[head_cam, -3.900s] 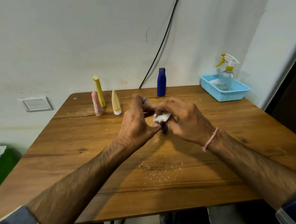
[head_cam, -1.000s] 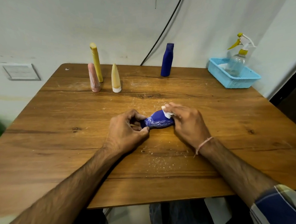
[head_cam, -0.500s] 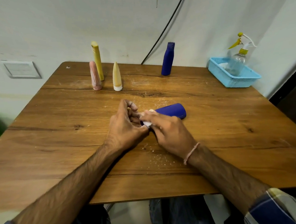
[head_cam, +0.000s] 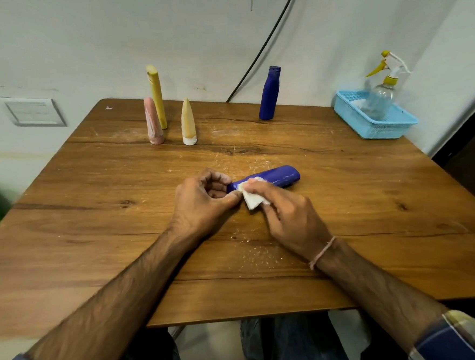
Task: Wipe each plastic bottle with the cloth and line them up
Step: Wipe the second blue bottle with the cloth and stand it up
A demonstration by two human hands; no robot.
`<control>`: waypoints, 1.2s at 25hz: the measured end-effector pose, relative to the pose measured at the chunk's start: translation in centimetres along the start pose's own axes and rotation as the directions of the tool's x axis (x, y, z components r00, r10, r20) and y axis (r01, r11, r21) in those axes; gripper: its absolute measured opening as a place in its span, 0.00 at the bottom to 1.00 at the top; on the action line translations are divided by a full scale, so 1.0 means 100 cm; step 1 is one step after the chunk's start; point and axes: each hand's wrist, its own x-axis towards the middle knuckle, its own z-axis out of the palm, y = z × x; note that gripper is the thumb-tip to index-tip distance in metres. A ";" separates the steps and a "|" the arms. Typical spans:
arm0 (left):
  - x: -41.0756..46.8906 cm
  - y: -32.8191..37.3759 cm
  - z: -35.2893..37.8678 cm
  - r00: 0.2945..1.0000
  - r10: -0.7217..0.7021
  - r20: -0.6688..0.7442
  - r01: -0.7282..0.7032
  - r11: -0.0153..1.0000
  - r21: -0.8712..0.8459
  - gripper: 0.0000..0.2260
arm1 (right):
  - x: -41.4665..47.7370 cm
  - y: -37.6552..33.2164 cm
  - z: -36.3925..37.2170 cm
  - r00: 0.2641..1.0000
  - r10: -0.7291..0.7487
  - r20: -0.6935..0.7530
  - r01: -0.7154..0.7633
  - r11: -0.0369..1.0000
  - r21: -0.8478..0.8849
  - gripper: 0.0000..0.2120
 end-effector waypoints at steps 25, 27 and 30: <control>0.001 0.008 -0.002 0.978 -0.197 0.074 0.210 0.936 -0.282 0.10 | 0.005 -0.004 0.017 0.993 0.113 -0.031 -0.117 0.977 -0.177 0.27; 0.000 0.009 -0.002 0.976 -0.201 0.082 0.217 0.906 -0.362 0.10 | 0.001 -0.007 0.018 0.998 -0.049 0.041 0.054 0.987 -0.153 0.28; 0.005 0.009 -0.003 0.967 -0.235 0.100 0.255 0.861 -0.441 0.08 | 0.009 0.030 -0.005 0.988 0.139 -0.072 -0.151 0.964 -0.217 0.28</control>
